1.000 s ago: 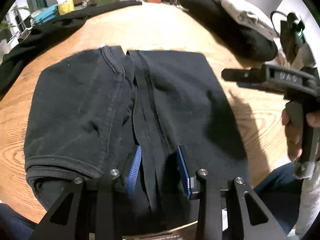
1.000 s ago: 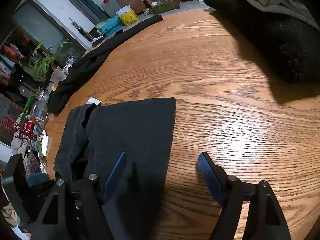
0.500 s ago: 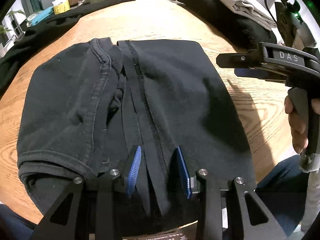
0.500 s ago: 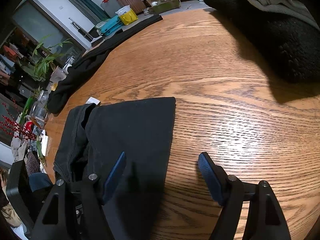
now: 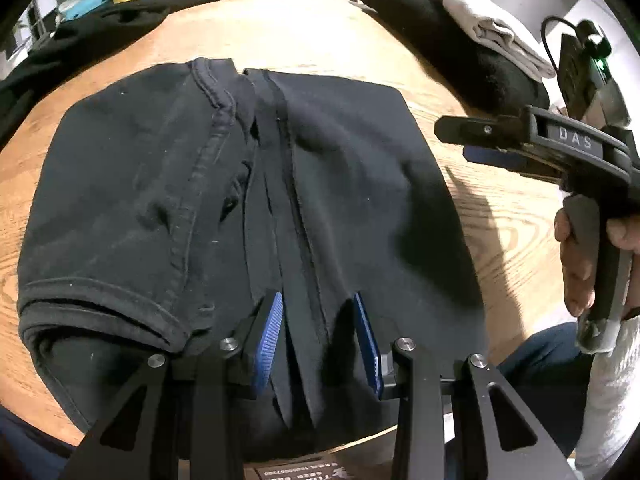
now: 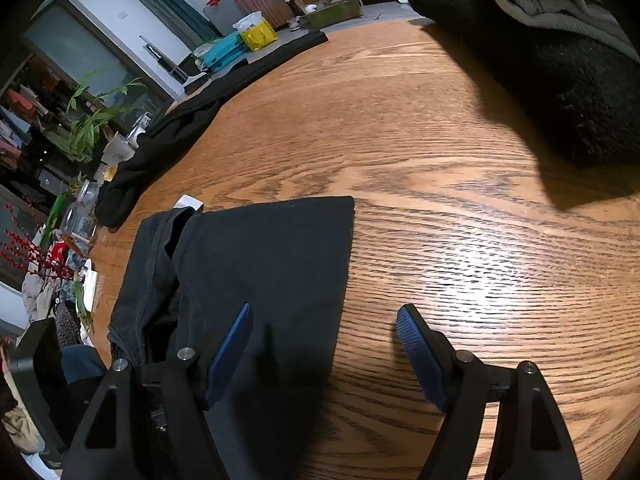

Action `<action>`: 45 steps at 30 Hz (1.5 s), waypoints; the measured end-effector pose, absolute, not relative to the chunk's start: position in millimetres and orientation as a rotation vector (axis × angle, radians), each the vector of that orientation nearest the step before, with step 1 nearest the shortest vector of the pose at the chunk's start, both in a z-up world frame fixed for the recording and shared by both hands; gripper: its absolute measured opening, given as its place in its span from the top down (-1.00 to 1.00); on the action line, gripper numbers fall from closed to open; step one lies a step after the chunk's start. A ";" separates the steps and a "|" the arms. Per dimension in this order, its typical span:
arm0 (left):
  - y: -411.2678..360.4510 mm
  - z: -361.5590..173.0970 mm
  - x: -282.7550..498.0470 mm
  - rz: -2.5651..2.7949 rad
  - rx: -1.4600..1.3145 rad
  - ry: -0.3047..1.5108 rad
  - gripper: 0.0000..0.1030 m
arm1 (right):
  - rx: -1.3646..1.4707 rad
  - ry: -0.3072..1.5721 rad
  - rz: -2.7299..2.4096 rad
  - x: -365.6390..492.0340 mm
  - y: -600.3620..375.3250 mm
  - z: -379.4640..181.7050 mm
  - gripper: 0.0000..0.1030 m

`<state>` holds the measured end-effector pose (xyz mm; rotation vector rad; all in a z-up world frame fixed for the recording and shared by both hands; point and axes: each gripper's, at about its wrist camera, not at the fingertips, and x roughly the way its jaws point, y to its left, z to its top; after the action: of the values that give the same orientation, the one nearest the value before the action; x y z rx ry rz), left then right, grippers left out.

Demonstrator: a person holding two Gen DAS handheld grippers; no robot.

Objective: Fold clothes

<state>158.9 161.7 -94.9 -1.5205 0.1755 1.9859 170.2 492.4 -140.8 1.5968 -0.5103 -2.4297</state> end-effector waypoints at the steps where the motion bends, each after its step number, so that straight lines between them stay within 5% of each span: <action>1: 161.4 -94.2 159.1 1.983 -1.519 0.183 0.28 | 1.598 -0.510 -2.429 170.5 492.6 -141.1 -0.52; 7: 147.7 -90.0 154.2 1.953 -1.540 0.162 0.92 | 1.608 -0.511 -2.429 171.3 493.6 -142.4 -0.52; 27: 109.8 -62.6 155.5 2.075 -1.574 0.128 0.92 | 1.613 -0.491 -2.420 172.3 490.7 -143.1 -0.52; 45: 175.0 -75.5 147.4 2.067 -1.507 0.405 0.92 | 1.604 -0.472 -2.408 174.2 489.6 -141.1 -0.52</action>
<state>147.4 175.0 -75.5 -1.5069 0.4047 2.0670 174.2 489.6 -141.1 1.6036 -0.4721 -2.4076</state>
